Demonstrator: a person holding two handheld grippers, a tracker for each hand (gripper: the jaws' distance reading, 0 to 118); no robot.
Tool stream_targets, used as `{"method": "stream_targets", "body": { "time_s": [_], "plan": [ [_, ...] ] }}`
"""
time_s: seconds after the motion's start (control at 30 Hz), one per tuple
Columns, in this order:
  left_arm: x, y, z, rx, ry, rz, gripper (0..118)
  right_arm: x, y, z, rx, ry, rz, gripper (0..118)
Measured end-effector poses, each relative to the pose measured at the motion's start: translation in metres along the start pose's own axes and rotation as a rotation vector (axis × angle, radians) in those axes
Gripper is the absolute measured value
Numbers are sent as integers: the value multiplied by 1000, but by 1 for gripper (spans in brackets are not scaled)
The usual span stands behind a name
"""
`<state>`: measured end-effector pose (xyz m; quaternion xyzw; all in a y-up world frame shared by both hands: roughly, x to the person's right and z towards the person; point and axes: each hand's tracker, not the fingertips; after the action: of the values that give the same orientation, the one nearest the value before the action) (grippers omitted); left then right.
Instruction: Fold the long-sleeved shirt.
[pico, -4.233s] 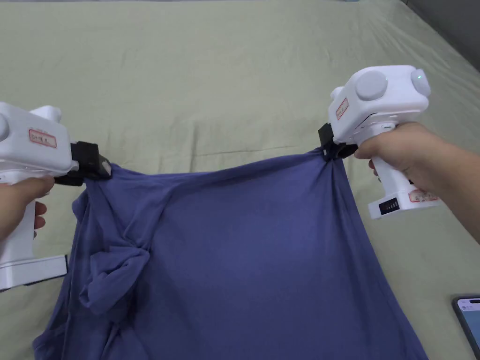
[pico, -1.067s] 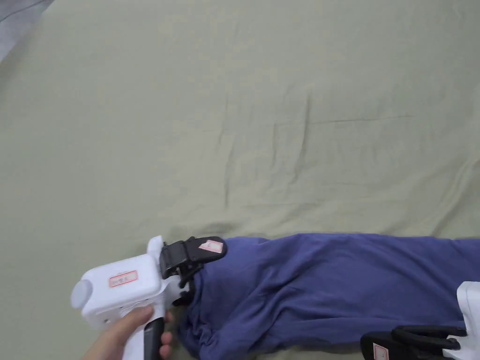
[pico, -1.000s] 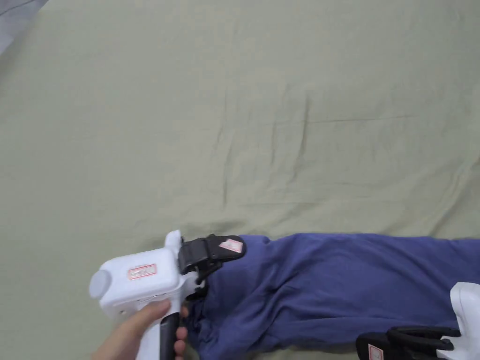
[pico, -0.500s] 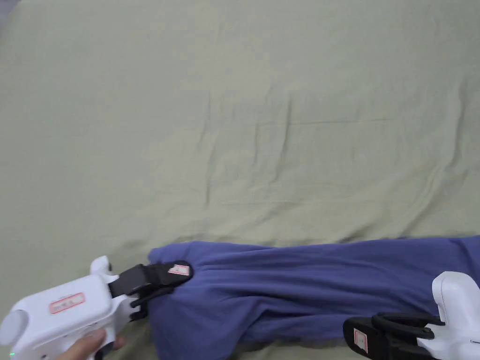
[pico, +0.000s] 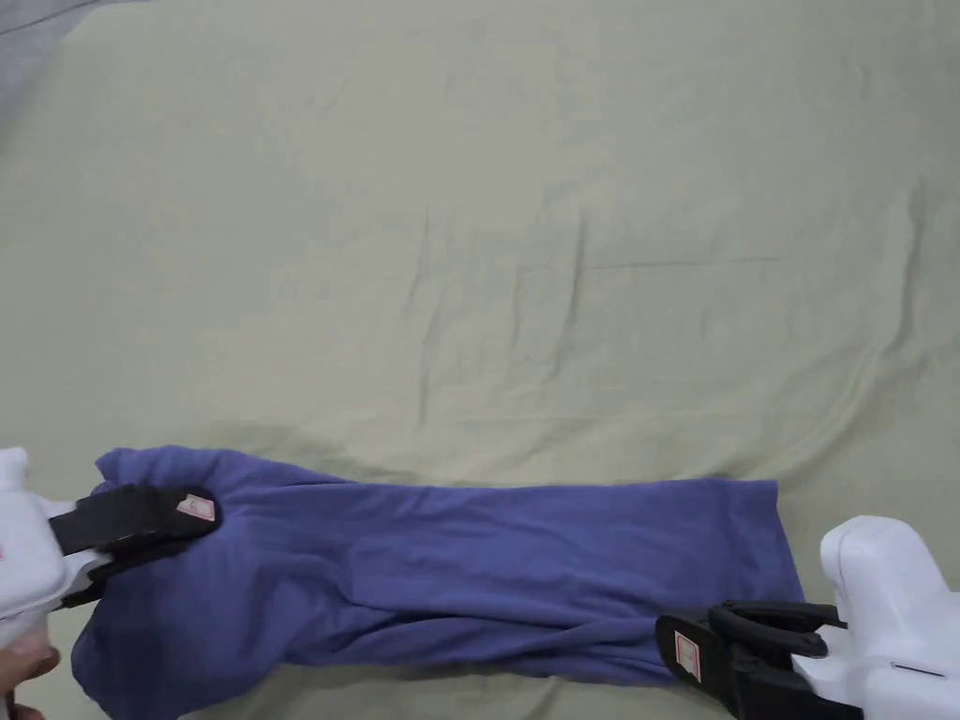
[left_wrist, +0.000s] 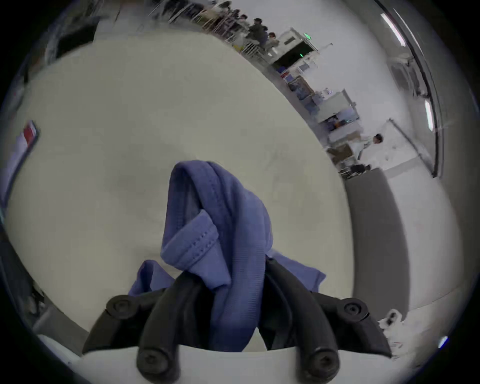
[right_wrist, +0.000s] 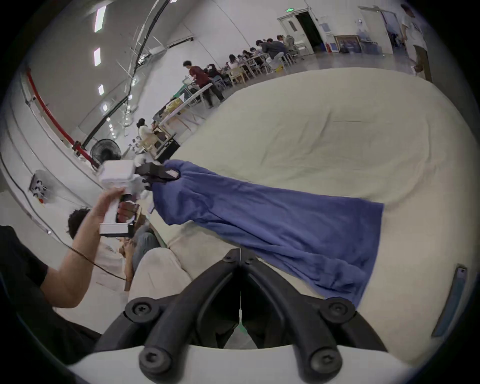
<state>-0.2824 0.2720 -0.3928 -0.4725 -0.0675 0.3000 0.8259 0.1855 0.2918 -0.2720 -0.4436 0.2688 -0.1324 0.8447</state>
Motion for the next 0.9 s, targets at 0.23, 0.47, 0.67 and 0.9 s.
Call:
{"method": "stream_targets", "body": {
  "time_s": [0.23, 0.47, 0.67, 0.9],
  "plan": [
    [148, -73, -69, -51, 38, -213, 20, 18, -4, 21, 5, -118, -70, 3],
    [236, -147, -191, -248, 63, -293, 21, 42, -23, 51, 13, -197, -115, 3],
    [244, -182, -232, -269, -13, -388, 117, 61, -46, 63, 1, -209, -177, 3],
    [231, -142, -156, -337, -317, -244, 103, 78, -60, 58, 20, -122, -243, 3]
  ]
}}
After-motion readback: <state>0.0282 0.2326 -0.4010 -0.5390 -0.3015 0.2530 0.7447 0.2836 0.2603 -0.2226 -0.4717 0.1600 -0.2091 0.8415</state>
